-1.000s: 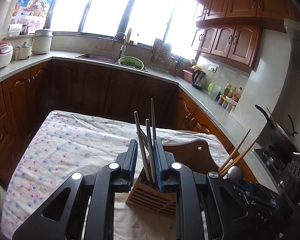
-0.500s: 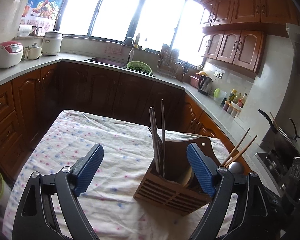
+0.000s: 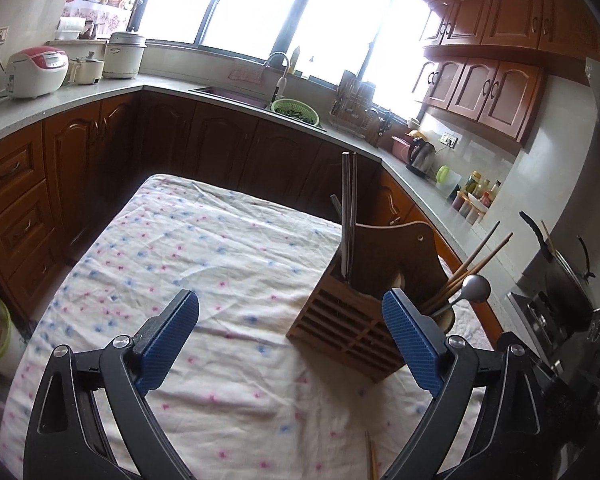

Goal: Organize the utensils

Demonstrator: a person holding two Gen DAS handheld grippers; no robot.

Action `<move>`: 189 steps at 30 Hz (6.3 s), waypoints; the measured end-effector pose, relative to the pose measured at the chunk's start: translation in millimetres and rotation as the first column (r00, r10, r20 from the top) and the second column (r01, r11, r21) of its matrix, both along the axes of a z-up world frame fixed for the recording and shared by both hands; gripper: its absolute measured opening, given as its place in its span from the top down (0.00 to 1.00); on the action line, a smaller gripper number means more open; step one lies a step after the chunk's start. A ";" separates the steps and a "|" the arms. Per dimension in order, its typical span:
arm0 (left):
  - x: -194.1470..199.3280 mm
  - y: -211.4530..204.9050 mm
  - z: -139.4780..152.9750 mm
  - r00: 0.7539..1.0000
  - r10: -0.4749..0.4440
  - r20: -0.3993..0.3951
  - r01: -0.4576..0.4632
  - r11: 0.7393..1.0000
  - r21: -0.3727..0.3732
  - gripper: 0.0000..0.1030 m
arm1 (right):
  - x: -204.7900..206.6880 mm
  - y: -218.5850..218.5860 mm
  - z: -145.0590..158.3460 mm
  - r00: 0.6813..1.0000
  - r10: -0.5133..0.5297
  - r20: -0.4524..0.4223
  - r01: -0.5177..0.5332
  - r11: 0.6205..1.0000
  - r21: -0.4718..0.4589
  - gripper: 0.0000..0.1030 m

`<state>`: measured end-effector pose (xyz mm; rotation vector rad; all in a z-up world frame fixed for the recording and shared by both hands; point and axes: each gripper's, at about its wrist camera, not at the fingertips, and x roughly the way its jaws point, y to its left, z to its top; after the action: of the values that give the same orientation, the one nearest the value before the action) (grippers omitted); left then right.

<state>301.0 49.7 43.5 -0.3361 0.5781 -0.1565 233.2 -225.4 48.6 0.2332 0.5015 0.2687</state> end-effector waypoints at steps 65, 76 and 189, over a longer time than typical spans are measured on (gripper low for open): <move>-257.4 -51.8 -38.9 0.969 0.047 0.243 -0.129 0.934 0.334 0.00 | -244.6 5.4 -39.9 0.953 -0.043 0.300 0.081 0.990 -0.115 0.00; -259.0 -42.5 -51.4 0.965 0.093 0.245 -0.173 0.930 0.325 0.00 | -250.0 2.1 -52.9 0.953 -0.049 0.299 0.086 0.990 -0.109 0.00; -272.9 -55.0 -32.5 0.956 0.029 0.292 -0.130 0.934 0.333 0.00 | -263.2 22.1 -38.4 0.939 -0.001 0.343 0.044 0.992 -0.118 0.00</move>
<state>28.0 -5.3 11.0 0.0114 0.2977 -0.0188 -30.0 -203.2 10.2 0.0672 0.1683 0.2483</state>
